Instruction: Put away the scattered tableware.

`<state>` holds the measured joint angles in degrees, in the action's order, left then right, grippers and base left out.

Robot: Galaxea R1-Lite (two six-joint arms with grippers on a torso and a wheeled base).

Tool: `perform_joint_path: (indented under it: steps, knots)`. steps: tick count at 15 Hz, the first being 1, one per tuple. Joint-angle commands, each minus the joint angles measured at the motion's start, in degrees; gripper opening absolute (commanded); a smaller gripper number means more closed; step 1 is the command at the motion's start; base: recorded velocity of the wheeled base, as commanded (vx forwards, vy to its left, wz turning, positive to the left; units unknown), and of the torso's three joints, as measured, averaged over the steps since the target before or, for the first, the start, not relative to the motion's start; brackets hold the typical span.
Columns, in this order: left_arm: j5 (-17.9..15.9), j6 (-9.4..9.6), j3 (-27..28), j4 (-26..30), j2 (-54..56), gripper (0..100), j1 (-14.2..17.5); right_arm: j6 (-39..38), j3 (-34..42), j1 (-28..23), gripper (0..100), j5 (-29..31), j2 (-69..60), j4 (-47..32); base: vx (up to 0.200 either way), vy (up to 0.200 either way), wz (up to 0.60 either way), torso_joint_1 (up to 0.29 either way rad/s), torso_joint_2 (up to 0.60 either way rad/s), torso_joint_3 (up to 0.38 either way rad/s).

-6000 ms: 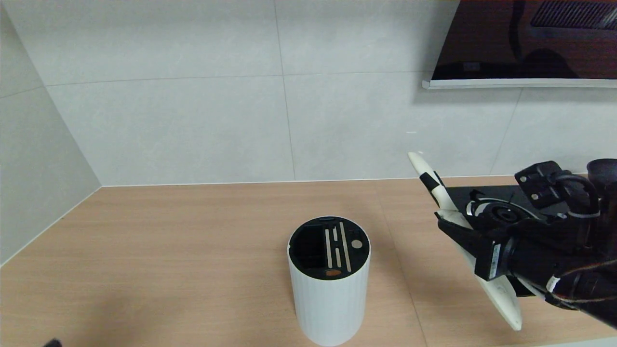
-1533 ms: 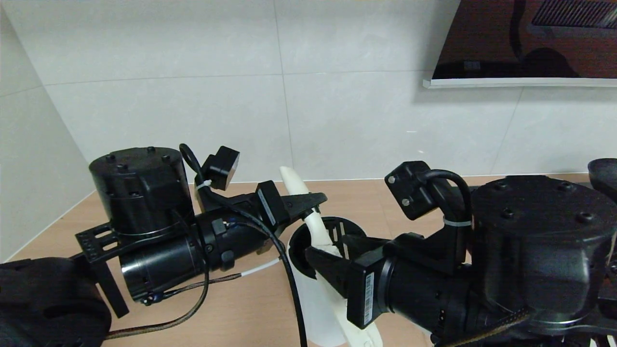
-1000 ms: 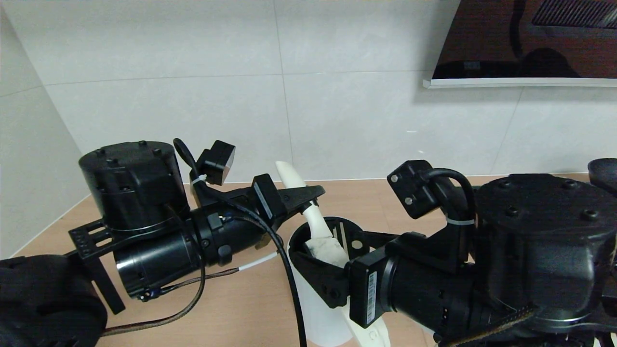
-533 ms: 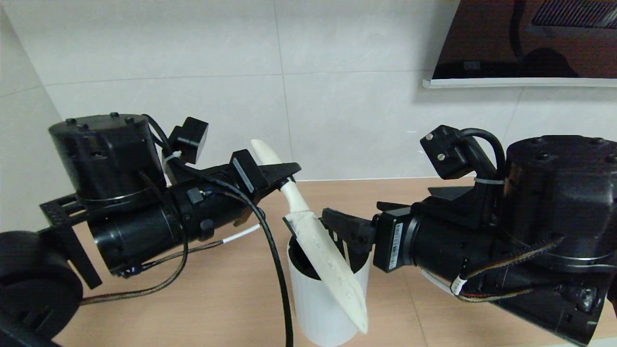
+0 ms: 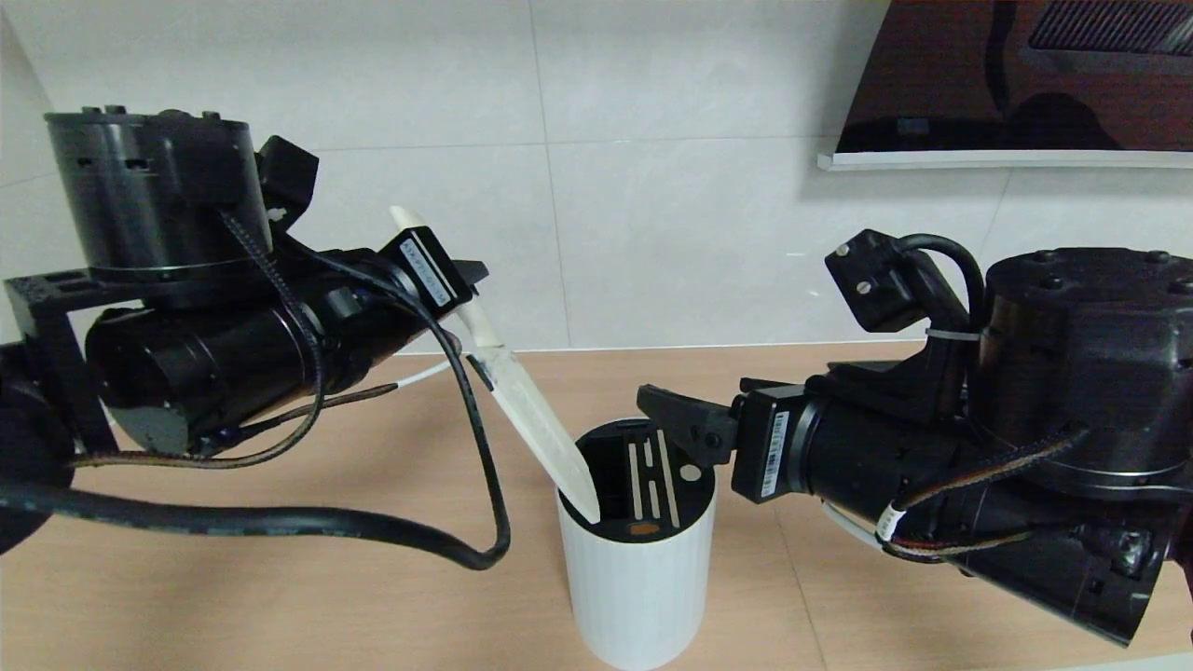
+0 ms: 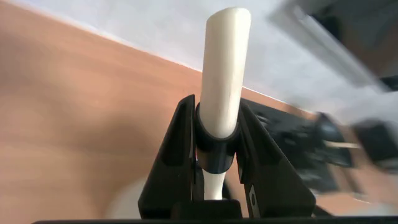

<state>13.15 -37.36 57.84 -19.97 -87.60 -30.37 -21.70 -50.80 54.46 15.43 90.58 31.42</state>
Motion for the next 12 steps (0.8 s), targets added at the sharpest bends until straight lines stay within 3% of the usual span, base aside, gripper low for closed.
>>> perform_joint_path:
  steps: [1, 4, 9, 10, 11, 12]
  knots:
    - [2.58, 1.59, -0.63, -0.16, 0.68, 0, -1.45, -0.01, 0.09, -0.31, 100, 0.04, 0.21, 0.05, 0.000, 0.000, 0.00, 0.000, 0.00, 0.000]
    - [7.50, 2.74, -1.68, -4.99, 1.29, 0, -4.61, 0.08, 0.09, -1.02, 100, 0.04, 0.13, 0.05, 0.000, 0.000, 0.00, 0.000, 0.00, 0.000]
    - [13.30, 13.81, -4.76, -16.33, 0.15, 0, -7.43, 0.43, -0.71, -4.45, 100, 0.04, 0.13, -0.21, 0.000, 0.000, 0.00, 0.000, 0.00, 0.000]
    - [14.44, 18.29, -4.67, -19.14, -0.38, 0, -9.36, 0.43, -0.71, -5.06, 100, 0.04, 0.21, -0.21, 0.000, 0.000, 0.00, 0.000, 0.00, 0.000]
    - [15.24, 21.10, -4.67, -21.43, -1.08, 0, -11.03, 0.52, -0.79, -5.24, 100, 0.04, 0.21, -0.21, 0.000, 0.000, 0.00, 0.000, 0.00, 0.000]
    - [15.85, 22.69, -4.67, -23.27, -1.96, 0, -12.44, 0.52, -0.79, -5.59, 100, 0.04, 0.30, -0.21, 0.000, 0.000, 0.00, 0.000, 0.00, 0.000]
